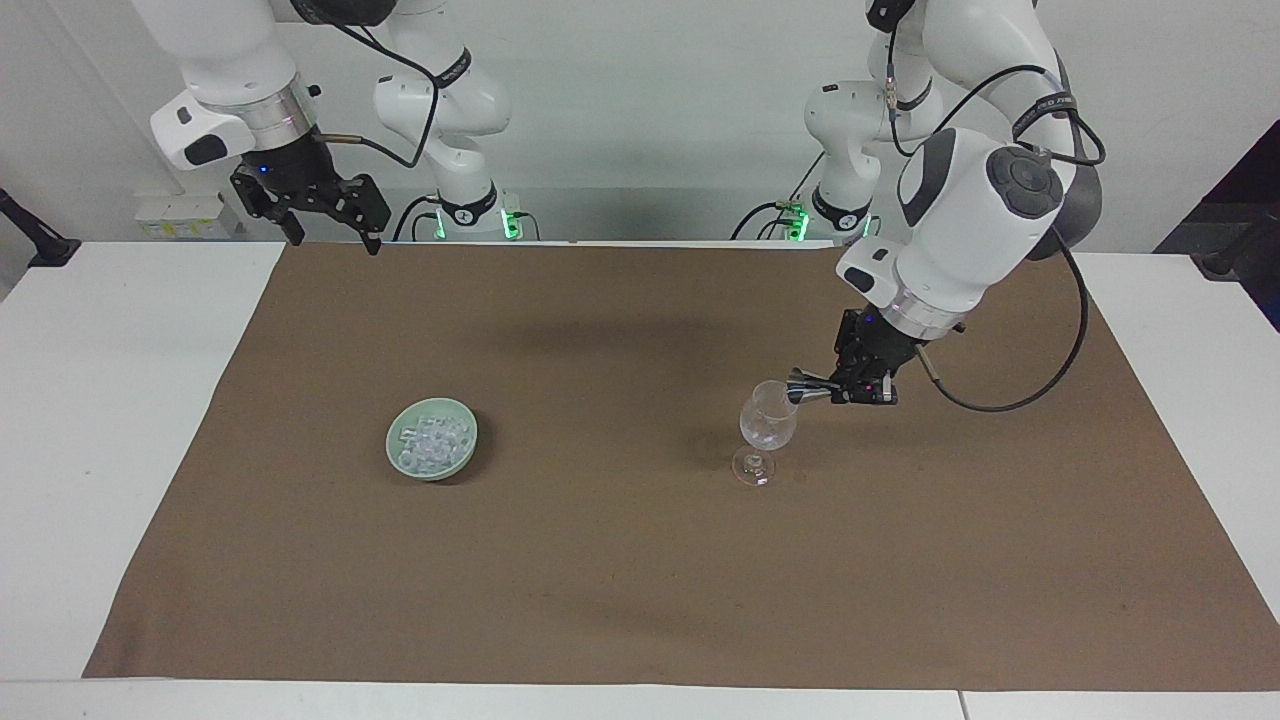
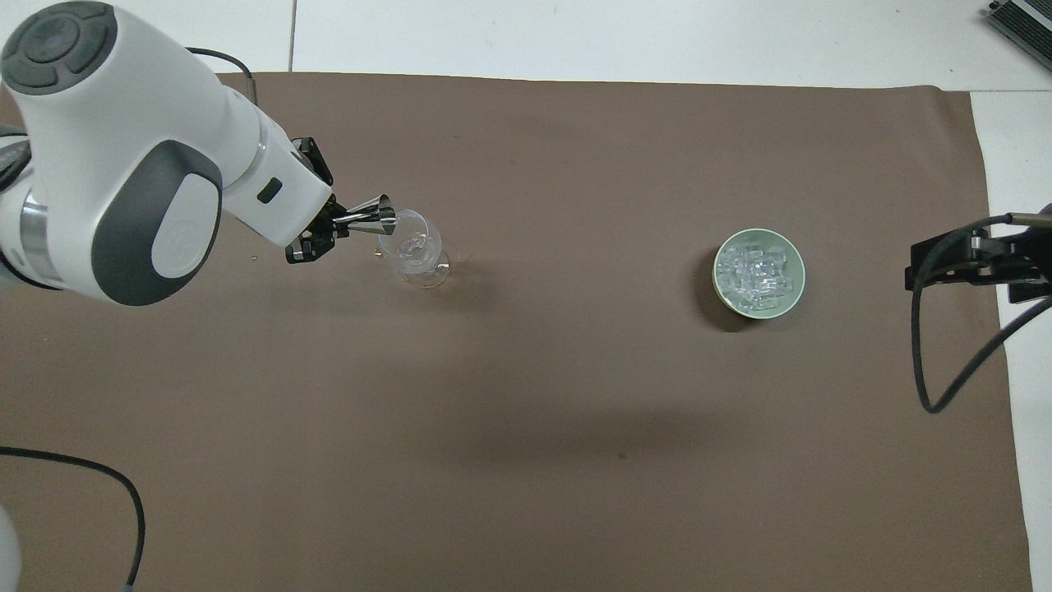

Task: Pour wine and add ice with both arms
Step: 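Tilt the metal cup over the glass cup with the left gripper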

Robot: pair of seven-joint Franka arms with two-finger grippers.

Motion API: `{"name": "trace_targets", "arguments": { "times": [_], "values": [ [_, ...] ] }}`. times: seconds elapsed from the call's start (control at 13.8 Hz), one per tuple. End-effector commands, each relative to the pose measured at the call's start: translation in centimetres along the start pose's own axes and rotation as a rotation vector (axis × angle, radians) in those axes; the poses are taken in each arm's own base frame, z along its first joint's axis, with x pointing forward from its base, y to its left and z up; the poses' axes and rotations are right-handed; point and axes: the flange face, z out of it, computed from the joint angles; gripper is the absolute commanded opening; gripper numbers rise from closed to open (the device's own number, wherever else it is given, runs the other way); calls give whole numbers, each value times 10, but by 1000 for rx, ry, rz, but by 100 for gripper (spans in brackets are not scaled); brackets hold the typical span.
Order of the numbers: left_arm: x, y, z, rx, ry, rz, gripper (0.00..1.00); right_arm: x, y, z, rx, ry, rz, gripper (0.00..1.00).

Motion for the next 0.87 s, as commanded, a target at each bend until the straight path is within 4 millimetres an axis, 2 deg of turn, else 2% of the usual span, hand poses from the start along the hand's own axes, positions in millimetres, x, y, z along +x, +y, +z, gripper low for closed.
{"name": "trace_targets", "arguments": {
  "times": [0.0, 0.15, 0.22, 0.44, 0.8],
  "values": [
    [10, 8, -8, 26, -56, -21, 0, -3, 4, -1, 21, 9, -9, 100],
    [8, 10, -7, 27, -108, -5, 0, -4, 4, -1, 21, 8, -9, 100],
    [18, 14, -5, 30, -128, 16, 0, -4, 4, -1, 21, 8, -9, 100],
    [29, 19, -3, 37, -154, 17, 0, -4, 2, -2, 22, 12, -9, 100],
    [34, 21, -2, 75, -241, 50, 0, -4, 3, -1, 21, 9, -11, 100]
  ]
}}
